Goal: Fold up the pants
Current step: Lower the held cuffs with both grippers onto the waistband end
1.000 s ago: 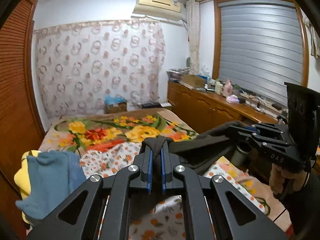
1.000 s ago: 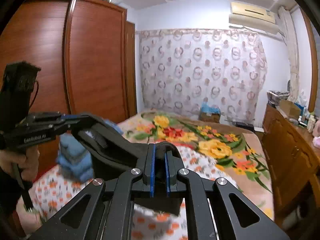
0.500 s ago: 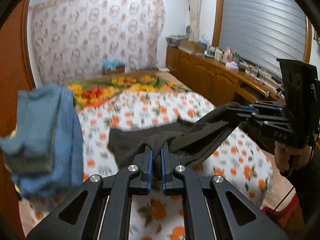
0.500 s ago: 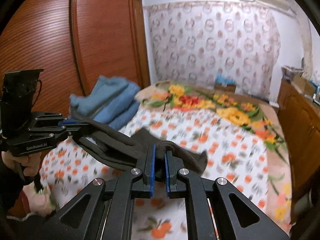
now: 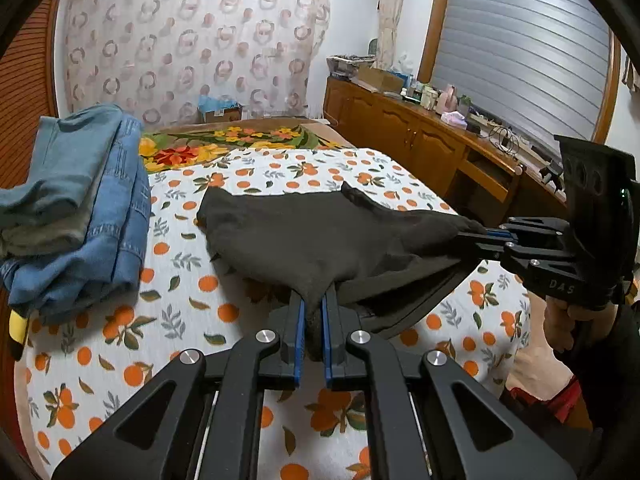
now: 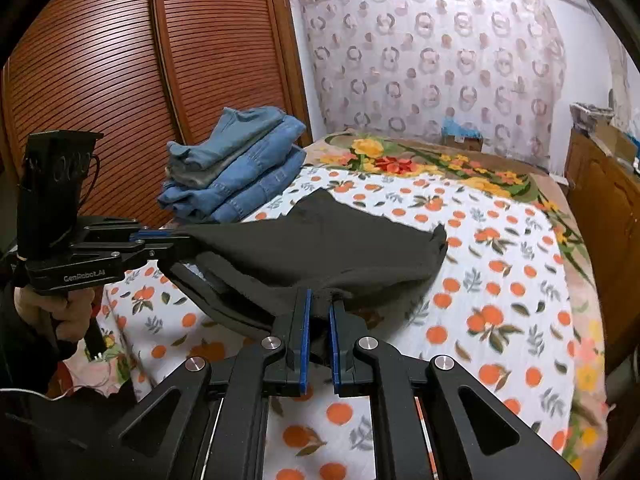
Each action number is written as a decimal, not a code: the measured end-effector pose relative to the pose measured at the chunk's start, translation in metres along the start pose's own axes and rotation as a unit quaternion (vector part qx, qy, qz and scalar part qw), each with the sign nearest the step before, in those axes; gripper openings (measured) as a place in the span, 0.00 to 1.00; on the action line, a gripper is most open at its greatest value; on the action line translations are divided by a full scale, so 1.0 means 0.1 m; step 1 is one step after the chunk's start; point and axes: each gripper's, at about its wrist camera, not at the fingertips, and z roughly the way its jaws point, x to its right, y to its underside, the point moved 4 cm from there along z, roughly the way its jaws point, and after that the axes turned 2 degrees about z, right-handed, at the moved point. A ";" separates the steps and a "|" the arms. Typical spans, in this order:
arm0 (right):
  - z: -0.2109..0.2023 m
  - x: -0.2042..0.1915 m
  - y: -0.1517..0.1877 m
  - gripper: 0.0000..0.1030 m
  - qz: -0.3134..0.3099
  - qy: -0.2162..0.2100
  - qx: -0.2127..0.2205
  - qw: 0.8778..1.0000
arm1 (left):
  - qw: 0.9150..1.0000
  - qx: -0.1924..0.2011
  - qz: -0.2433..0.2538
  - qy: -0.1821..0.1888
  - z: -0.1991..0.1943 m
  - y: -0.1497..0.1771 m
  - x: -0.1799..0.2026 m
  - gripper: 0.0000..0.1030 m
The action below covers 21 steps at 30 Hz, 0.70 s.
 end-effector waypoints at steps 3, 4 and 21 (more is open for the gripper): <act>0.00 -0.03 0.08 0.08 0.000 0.000 -0.002 1.000 | 1.000 -0.003 -0.001 0.005 -0.04 0.08 0.02 0.08; 0.00 -0.04 0.10 0.08 -0.002 0.001 -0.003 1.000 | 1.000 -0.003 -0.001 0.005 -0.04 0.10 0.03 0.08; -0.11 -0.04 0.40 0.08 0.025 -0.001 -0.011 1.000 | 0.999 -0.024 0.009 0.020 -0.04 0.39 0.21 0.08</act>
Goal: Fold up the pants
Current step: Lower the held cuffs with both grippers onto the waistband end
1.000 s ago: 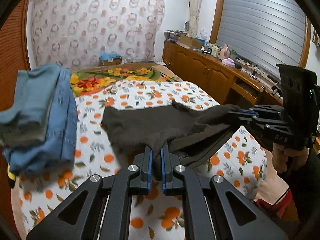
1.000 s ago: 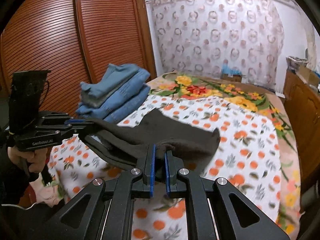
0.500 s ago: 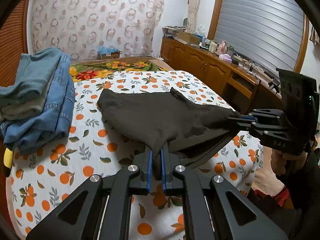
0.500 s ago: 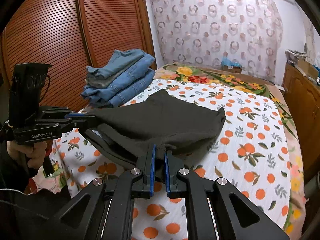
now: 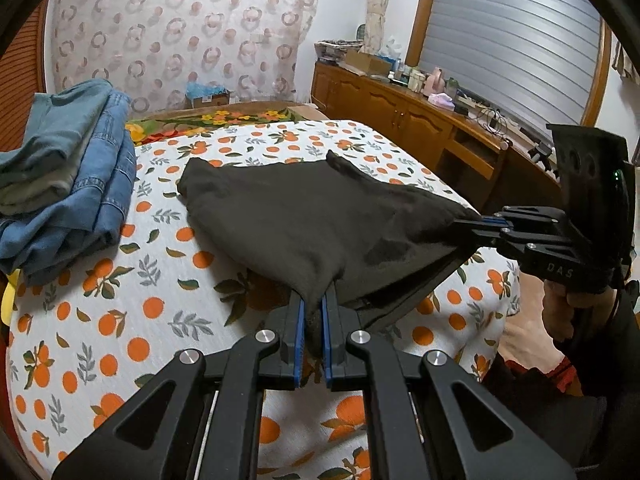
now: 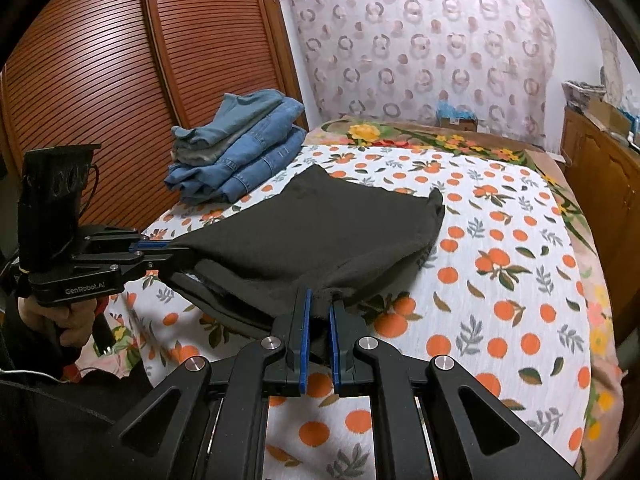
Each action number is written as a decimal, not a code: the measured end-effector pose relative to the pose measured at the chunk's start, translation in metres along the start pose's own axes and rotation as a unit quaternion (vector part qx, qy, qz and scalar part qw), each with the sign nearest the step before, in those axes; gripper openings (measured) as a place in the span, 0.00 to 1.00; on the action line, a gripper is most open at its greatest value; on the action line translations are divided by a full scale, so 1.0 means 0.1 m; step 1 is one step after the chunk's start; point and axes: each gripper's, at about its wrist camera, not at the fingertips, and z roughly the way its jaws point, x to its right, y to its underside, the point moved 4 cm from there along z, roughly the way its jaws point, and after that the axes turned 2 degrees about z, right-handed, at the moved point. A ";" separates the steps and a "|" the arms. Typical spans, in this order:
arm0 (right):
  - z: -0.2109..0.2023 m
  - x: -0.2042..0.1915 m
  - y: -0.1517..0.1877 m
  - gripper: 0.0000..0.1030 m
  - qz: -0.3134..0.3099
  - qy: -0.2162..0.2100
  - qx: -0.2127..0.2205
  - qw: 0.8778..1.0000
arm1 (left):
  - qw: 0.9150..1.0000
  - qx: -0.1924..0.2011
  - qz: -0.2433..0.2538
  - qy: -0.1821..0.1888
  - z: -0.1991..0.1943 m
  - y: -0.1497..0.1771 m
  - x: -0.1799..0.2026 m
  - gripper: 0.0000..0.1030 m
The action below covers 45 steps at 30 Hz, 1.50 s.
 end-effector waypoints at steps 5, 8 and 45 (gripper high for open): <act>-0.05 -0.01 0.05 0.08 0.006 -0.001 -0.002 1.000 | 1.000 -0.006 0.002 0.004 0.00 0.06 0.03 0.08; -0.08 -0.04 0.08 0.08 0.006 -0.002 -0.002 1.000 | 1.000 -0.005 -0.001 0.007 -0.03 0.08 0.04 0.08; 0.47 0.32 -0.44 0.08 0.021 0.027 0.025 0.999 | 1.000 0.003 -0.010 -0.027 0.42 -0.69 -0.36 0.08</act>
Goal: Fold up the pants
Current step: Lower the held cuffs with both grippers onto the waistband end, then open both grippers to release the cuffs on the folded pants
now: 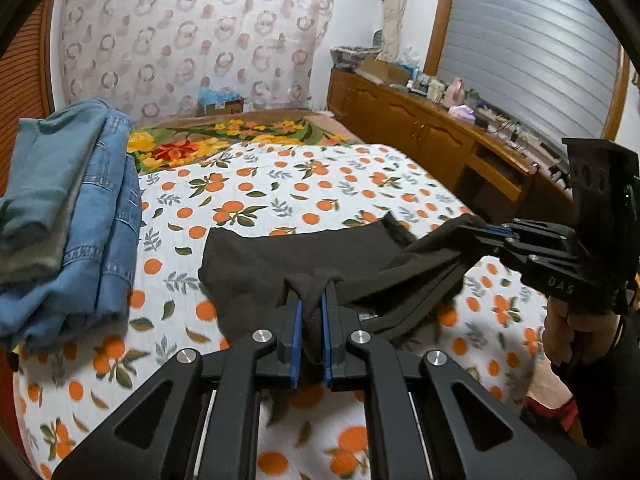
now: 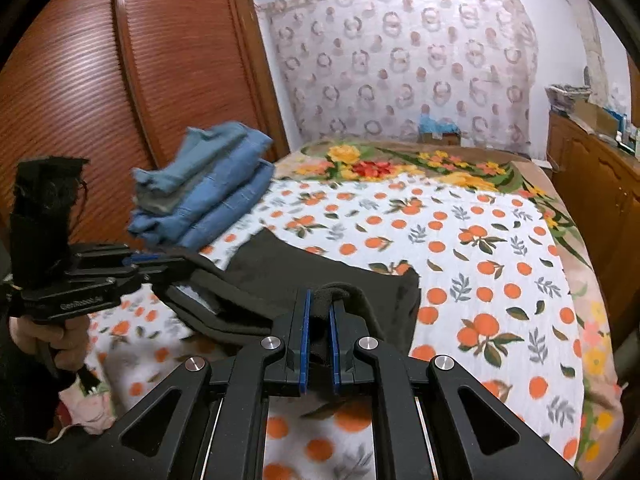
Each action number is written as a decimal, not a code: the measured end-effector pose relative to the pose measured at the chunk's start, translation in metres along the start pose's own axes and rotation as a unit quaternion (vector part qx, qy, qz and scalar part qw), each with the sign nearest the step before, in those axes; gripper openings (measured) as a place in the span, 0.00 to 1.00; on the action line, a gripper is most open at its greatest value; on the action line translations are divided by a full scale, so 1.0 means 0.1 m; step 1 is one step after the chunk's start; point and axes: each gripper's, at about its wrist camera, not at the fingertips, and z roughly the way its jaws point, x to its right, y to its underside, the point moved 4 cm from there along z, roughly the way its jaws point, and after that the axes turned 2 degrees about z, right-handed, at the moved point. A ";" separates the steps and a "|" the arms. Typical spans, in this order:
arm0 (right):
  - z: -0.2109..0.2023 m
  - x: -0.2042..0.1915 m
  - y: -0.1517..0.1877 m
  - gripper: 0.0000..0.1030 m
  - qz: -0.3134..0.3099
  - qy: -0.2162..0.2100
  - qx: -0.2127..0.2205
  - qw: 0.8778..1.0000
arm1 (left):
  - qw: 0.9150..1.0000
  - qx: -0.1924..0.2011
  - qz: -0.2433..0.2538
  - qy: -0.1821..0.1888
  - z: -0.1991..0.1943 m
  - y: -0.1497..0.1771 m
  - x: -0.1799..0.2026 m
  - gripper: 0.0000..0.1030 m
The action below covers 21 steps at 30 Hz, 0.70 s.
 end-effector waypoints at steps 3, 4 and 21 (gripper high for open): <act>0.24 0.08 0.01 0.08 0.009 0.008 -0.020 1.000 | 1.000 -0.010 0.000 -0.005 0.14 -0.03 -0.03 0.08; 0.30 0.10 0.01 0.08 0.012 0.010 -0.024 1.000 | 1.000 -0.012 0.000 -0.007 0.16 -0.04 -0.04 0.08; 0.51 0.18 -0.06 0.12 0.026 0.018 -0.030 0.999 | 1.000 0.008 0.001 -0.021 0.08 -0.06 -0.10 0.51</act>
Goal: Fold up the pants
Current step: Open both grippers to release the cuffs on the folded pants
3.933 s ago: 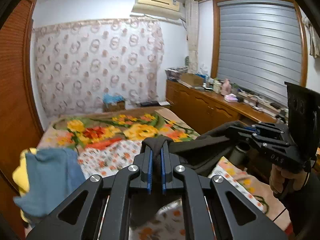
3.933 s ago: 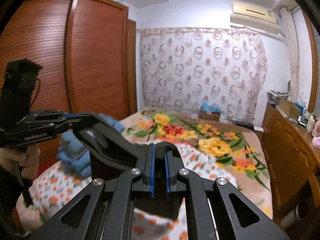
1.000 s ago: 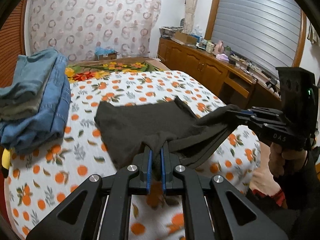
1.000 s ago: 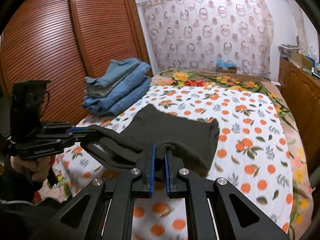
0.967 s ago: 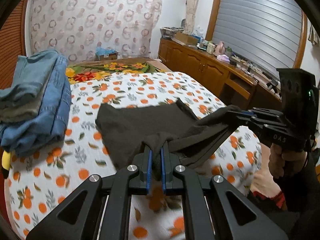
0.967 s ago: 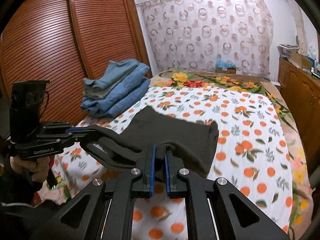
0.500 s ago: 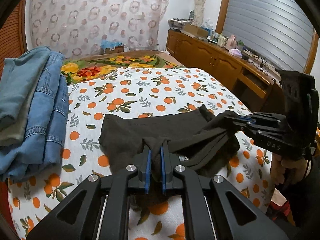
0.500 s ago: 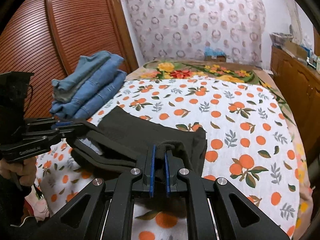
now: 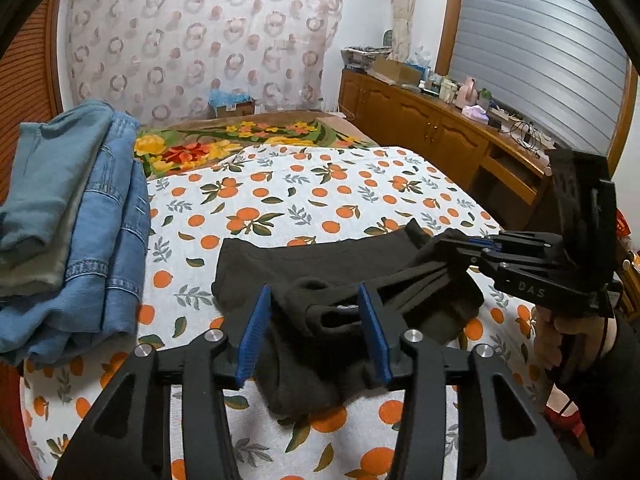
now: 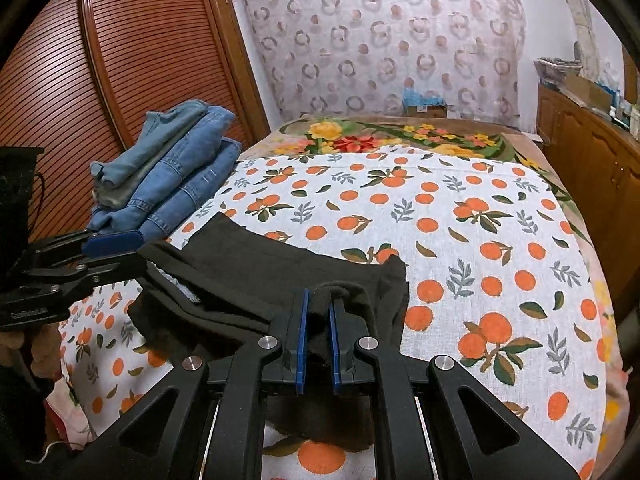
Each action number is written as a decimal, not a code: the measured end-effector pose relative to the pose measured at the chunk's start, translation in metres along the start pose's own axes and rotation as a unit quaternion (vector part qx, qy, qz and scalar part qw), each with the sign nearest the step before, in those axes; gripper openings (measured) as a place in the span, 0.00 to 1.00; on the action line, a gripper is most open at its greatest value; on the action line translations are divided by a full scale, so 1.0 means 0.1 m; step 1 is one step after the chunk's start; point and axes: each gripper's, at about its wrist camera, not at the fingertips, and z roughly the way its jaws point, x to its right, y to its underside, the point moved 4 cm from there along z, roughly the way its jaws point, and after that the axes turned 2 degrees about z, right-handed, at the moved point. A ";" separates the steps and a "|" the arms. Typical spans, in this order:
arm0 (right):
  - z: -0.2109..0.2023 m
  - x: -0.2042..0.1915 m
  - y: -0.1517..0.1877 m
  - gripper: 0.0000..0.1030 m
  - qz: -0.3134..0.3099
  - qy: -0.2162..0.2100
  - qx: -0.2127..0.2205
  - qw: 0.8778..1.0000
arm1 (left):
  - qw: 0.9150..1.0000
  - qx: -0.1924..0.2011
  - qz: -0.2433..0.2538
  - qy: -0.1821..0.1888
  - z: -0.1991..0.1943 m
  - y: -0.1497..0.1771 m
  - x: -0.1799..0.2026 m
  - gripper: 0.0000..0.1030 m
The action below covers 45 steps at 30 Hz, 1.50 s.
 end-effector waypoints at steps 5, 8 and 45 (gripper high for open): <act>-0.05 -0.01 -0.03 0.26 -0.003 0.000 0.010 1.000 | 1.000 0.008 -0.002 0.003 -0.06 0.05 -0.02 0.67; -0.13 -0.01 -0.03 0.33 -0.006 0.006 0.020 1.000 | 1.000 0.006 -0.006 0.002 -0.06 0.11 -0.05 0.67; -0.17 0.09 0.48 0.40 -0.025 0.022 -0.066 0.997 | 0.998 -0.059 -0.010 0.009 0.25 0.60 -0.08 0.35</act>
